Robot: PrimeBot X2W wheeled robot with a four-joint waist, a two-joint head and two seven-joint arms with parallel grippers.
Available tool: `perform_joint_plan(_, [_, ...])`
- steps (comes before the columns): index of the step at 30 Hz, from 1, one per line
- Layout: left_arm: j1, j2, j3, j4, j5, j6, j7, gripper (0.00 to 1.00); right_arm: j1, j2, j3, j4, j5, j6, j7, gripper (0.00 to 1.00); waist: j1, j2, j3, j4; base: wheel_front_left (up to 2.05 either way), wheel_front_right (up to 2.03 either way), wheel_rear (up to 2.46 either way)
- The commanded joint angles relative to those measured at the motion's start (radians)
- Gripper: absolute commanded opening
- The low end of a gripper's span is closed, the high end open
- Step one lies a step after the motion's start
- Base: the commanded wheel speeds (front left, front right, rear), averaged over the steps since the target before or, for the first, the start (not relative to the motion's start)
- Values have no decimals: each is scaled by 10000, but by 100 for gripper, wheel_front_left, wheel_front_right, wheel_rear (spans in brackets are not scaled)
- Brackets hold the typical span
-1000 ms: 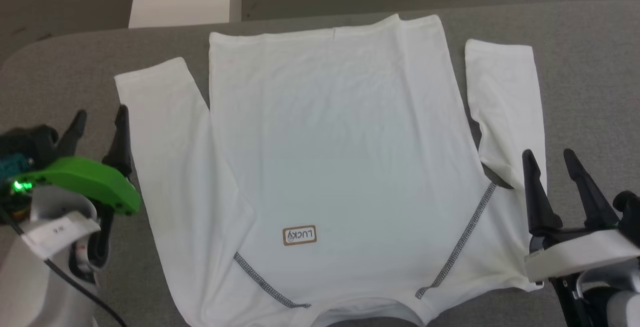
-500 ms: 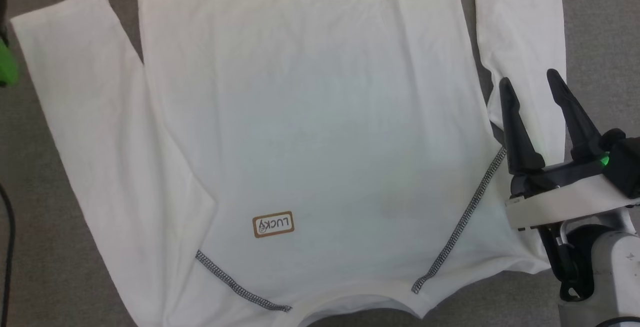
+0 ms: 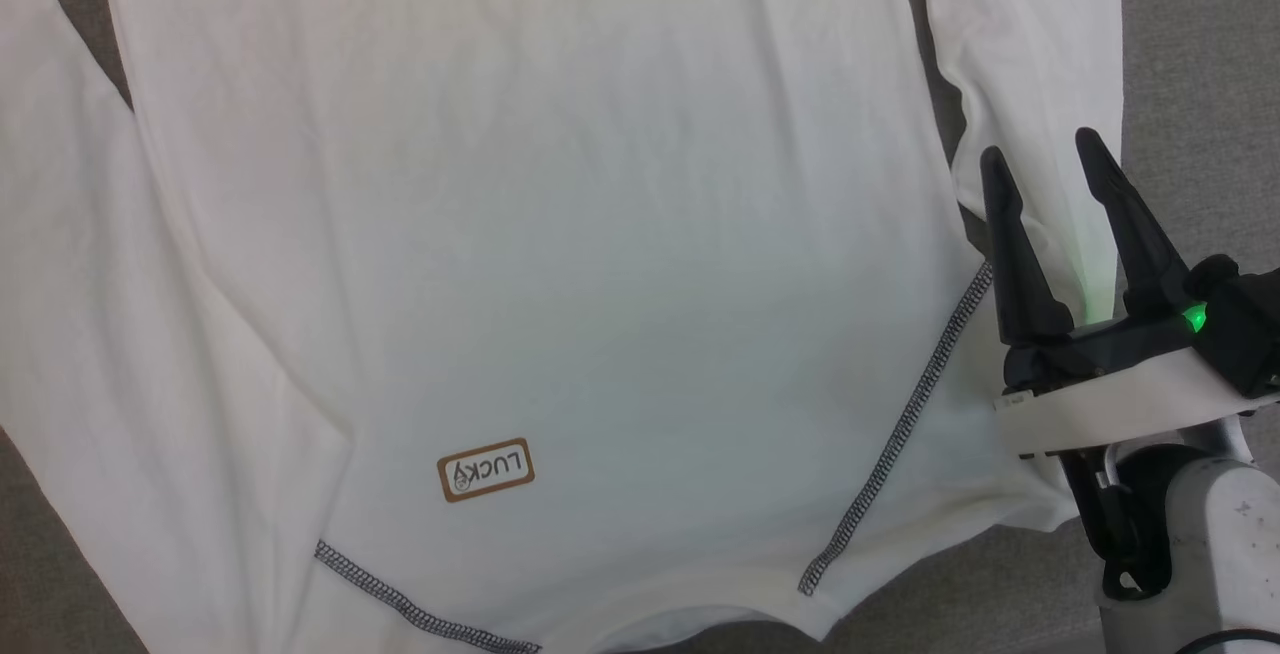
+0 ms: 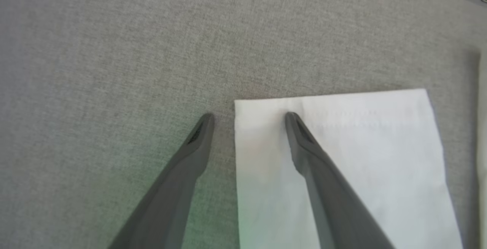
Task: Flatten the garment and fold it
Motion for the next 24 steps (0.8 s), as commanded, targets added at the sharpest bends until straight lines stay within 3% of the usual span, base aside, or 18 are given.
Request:
perform_joint_plan(1, [709, -382, -225, 72, -218, 97, 550, 0, -194, 59, 19, 28, 35, -15, -87, 100, -1, 0, -44, -12, 0, 0, 0])
perform_joint_plan(7, [1172, -569, 95, -650, -379, 148, -146, 0, -91, 94, -29, 184, 6, -15, -67, 100, -1, 0, -693, 149, 0, 0, 0])
perform_joint_plan(16, [1662, -488, -172, -1516, -239, -756, -1238, 0, 463, 63, -318, 126, -164, -15, 378, 100, -1, 0, -2594, 947, 0, 0, 0])
perform_joint_plan(24, [1774, -1137, -1267, -3478, -400, -1551, -1217, 0, 1245, 87, -650, -54, -231, -15, 770, 100, -1, 0, -4126, 1725, 0, 0, 0])
